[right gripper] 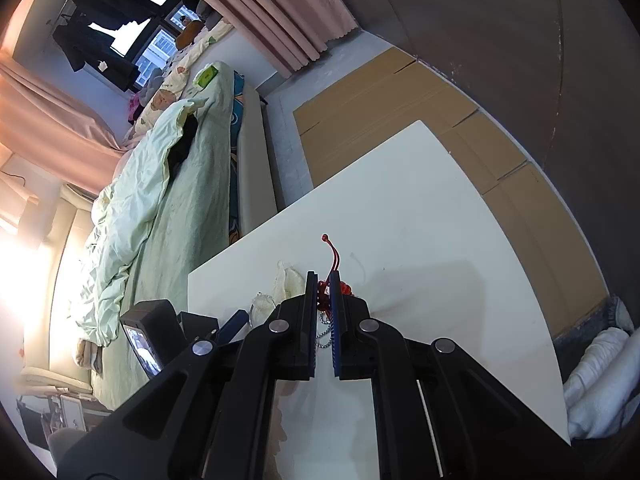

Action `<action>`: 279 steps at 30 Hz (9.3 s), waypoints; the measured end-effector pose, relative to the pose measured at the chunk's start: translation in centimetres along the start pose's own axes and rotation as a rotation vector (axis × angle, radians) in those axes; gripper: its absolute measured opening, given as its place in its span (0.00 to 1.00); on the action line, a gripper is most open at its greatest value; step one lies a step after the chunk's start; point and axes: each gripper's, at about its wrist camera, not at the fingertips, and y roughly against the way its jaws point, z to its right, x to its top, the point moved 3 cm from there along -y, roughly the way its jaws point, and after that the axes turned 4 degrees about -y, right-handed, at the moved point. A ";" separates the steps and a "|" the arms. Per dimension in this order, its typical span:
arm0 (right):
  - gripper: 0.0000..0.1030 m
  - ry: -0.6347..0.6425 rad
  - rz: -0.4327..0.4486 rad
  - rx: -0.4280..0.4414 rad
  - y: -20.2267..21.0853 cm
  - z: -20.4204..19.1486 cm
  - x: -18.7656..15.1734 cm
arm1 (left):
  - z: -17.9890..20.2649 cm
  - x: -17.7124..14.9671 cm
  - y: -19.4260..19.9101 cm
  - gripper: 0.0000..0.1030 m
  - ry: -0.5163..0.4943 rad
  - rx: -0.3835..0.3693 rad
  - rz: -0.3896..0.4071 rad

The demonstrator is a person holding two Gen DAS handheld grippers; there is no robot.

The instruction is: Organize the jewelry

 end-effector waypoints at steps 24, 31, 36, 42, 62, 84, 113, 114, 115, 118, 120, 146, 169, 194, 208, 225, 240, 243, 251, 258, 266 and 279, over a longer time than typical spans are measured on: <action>0.07 0.038 0.055 0.106 1.8 -2.6 -1.1 | -5.7 1.3 10.2 0.45 0.161 -0.201 0.169; 0.07 0.084 0.076 0.171 2.5 -4.9 -2.3 | -7.6 0.7 12.5 0.45 0.187 -0.221 0.193; 0.07 0.120 0.102 0.219 3.1 -6.9 -3.4 | -9.0 0.1 13.8 0.45 0.195 -0.207 0.211; 0.07 0.151 0.142 0.270 3.9 -8.7 -4.4 | -11.3 -0.9 15.0 0.45 0.222 -0.179 0.221; 0.07 0.196 0.285 0.410 9.1 -13.3 -4.9 | -14.5 -2.4 16.9 0.48 0.251 -0.190 0.211; 0.07 0.391 0.317 0.424 13.5 -23.2 -6.4 | -20.4 -2.9 19.1 0.85 0.422 -0.153 0.299; 0.68 0.355 0.014 0.118 1.6 -13.9 -7.3 | -17.7 -2.2 17.3 0.87 0.416 -0.145 0.260; 0.68 0.353 0.006 0.101 1.5 -13.3 -7.1 | -17.1 -2.0 17.1 0.87 0.404 -0.150 0.258; 0.68 0.351 0.000 0.088 1.3 -13.0 -6.9 | -16.1 -1.8 17.0 0.87 0.385 -0.156 0.257; 0.68 0.340 -0.024 0.052 1.0 -11.3 -6.6 | -13.6 -1.3 16.6 0.85 0.323 -0.164 0.255; 0.68 0.330 -0.034 0.034 1.0 -10.3 -6.3 | -12.1 -1.1 16.3 0.82 0.281 -0.177 0.246; 0.39 0.552 -0.204 -0.204 -8.0 -4.9 -9.2 | -8.1 -2.7 12.4 0.45 0.154 -0.195 0.133; 0.10 0.486 -0.132 -0.124 -3.8 -5.2 -6.5 | -6.0 -0.4 10.5 0.41 0.154 -0.243 0.124; 0.10 0.363 -0.081 -0.079 0.2 -2.1 -2.4 | -0.1 0.9 1.3 0.32 0.083 -0.214 -0.120; 0.10 0.330 -0.012 -0.027 2.5 -2.5 -1.5 | 0.2 0.6 1.9 0.08 0.036 -0.126 -0.075; 0.10 0.311 0.210 0.169 10.1 -8.9 -1.0 | -4.5 1.0 12.1 0.08 0.150 -0.245 0.107; 0.10 0.342 0.331 0.310 15.4 -14.1 -1.8 | -11.5 -2.0 14.4 0.08 0.237 -0.210 0.113; 0.10 0.354 0.346 0.334 16.0 -15.4 -1.9 | -12.8 -2.6 13.9 0.11 0.268 -0.188 0.080; 0.10 0.398 0.355 0.402 16.8 -19.0 -2.7 | -15.4 -3.3 15.4 0.61 0.315 -0.153 0.141; 0.10 0.439 0.334 0.473 16.6 -22.4 -4.2 | -18.6 -3.9 16.5 0.63 0.400 -0.147 0.168; 0.10 0.504 0.299 0.509 14.4 -25.7 -6.4 | -21.5 -3.9 18.6 0.72 0.442 -0.123 0.225; 0.10 0.506 0.198 0.422 8.2 -26.5 -7.4 | -23.1 -4.1 18.8 0.72 0.474 -0.127 0.230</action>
